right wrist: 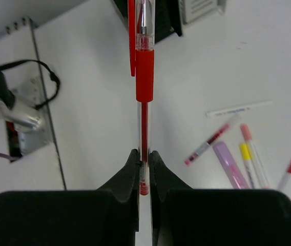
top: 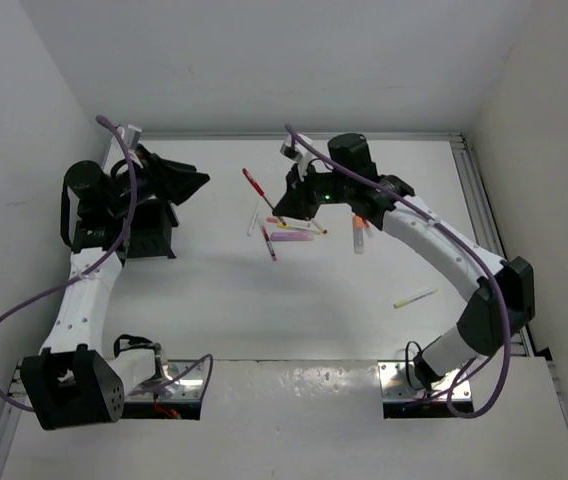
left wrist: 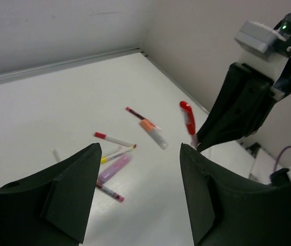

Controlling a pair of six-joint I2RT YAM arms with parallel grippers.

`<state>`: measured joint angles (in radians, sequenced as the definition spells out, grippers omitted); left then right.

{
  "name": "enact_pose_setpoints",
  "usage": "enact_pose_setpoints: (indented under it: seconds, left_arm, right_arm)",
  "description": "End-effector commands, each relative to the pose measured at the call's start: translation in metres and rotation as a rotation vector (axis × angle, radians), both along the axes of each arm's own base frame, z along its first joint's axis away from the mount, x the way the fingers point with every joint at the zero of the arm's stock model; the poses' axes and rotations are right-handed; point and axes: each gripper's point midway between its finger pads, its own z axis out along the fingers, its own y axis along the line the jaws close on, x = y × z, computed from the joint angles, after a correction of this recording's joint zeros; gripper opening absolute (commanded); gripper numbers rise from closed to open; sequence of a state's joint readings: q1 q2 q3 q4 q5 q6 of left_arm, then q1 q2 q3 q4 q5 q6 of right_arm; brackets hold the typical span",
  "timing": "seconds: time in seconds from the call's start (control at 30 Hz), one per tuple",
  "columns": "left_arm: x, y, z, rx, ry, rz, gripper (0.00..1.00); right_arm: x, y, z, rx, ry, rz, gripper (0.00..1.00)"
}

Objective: Sort the stationery into containers
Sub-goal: Pick up the pen from the center of the board.

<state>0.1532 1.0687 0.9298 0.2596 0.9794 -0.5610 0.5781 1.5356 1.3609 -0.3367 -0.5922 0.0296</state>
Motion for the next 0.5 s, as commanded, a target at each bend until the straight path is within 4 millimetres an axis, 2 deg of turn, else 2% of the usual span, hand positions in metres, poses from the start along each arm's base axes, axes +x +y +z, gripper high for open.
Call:
enact_pose_setpoints:
  seconds: [0.0,0.07,0.13,0.3,0.4,0.47]
  left_arm:
    - [-0.001,-0.019,0.032,-0.105,-0.001,-0.064,0.69]
    - [0.001,-0.03,0.037,-0.115,-0.004,-0.089,0.7]
    - [0.005,-0.035,0.037,-0.115,0.0,-0.097,0.71]
    - [0.008,-0.056,0.02,-0.117,0.054,-0.148,0.72]
    - [0.009,-0.065,0.019,-0.111,0.055,-0.169,0.72]
    - [0.013,-0.066,0.019,-0.108,0.052,-0.164,0.67]
  right_arm:
    - [0.004,0.04,0.035,0.18,0.045,0.033,0.0]
    - [0.004,0.051,0.049,0.21,0.042,0.045,0.0]
    - [0.006,0.059,0.052,0.217,0.045,0.057,0.0]
    - [0.002,0.073,0.049,0.215,0.06,0.077,0.0]
    - [-0.001,0.077,0.047,0.211,0.066,0.085,0.0]
    - [-0.003,0.079,0.044,0.206,0.071,0.09,0.0]
